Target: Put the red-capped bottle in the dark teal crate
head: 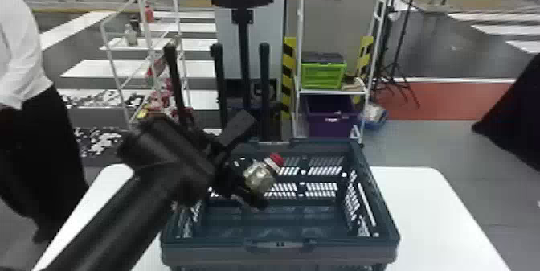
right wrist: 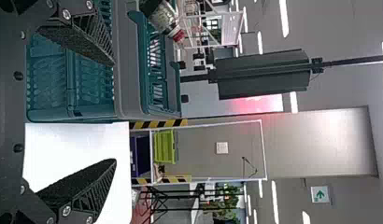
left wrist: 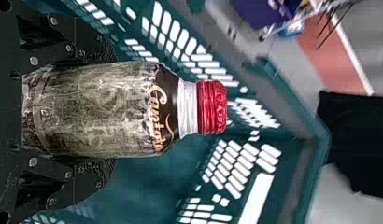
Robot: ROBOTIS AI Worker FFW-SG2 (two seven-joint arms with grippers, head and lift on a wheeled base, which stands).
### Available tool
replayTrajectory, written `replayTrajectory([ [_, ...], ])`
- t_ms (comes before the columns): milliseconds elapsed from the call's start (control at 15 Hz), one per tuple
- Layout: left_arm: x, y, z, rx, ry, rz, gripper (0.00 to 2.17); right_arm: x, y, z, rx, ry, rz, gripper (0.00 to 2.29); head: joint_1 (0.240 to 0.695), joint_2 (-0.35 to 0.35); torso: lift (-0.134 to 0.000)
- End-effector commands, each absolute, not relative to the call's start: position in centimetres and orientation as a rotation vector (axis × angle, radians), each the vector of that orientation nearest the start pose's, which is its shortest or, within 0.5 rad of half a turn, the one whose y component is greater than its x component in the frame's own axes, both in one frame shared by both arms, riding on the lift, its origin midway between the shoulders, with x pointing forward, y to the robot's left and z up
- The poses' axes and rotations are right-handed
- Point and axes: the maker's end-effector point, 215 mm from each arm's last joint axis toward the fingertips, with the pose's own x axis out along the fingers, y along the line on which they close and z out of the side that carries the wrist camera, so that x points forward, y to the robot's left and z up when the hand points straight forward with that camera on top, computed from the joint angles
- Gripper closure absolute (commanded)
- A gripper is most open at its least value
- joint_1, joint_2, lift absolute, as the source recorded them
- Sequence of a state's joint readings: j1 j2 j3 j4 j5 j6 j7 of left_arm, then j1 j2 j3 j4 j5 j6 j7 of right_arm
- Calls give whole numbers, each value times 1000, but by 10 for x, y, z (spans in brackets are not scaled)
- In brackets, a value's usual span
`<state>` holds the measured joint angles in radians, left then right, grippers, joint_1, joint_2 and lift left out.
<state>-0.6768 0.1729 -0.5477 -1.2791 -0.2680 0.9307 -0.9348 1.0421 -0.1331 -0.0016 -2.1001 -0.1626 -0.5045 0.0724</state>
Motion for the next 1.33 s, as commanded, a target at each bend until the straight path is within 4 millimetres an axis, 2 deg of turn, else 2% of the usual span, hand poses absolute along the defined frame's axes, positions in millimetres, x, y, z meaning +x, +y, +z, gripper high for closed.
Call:
replayTrajectory([
  [0,612,50,-423,599,824,-951,1700,266,-229,-346,75,5,104,151,499,0,0],
  [200,610,32,-447,721,820,-1024,1700,264,-230,-344,77,-6,102,151,499,0,0],
  [400,605,25,-465,833,823,-1072,1700,265,-230,-344,77,-7,101,151,499,0,0],
  [800,602,33,-477,866,846,-1076,1686,265,-229,-344,79,-7,100,151,499,0,0],
  [933,601,35,-480,869,847,-1069,1399,265,-229,-344,79,-7,100,151,499,0,0],
  [1000,604,33,-480,871,835,-1053,687,265,-230,-344,80,-7,99,151,499,0,0],
  [1067,605,33,-480,872,828,-1043,113,265,-230,-345,77,-6,99,151,499,0,0],
  [1267,610,32,-476,880,804,-1019,39,264,-231,-347,79,-5,97,151,499,0,0],
])
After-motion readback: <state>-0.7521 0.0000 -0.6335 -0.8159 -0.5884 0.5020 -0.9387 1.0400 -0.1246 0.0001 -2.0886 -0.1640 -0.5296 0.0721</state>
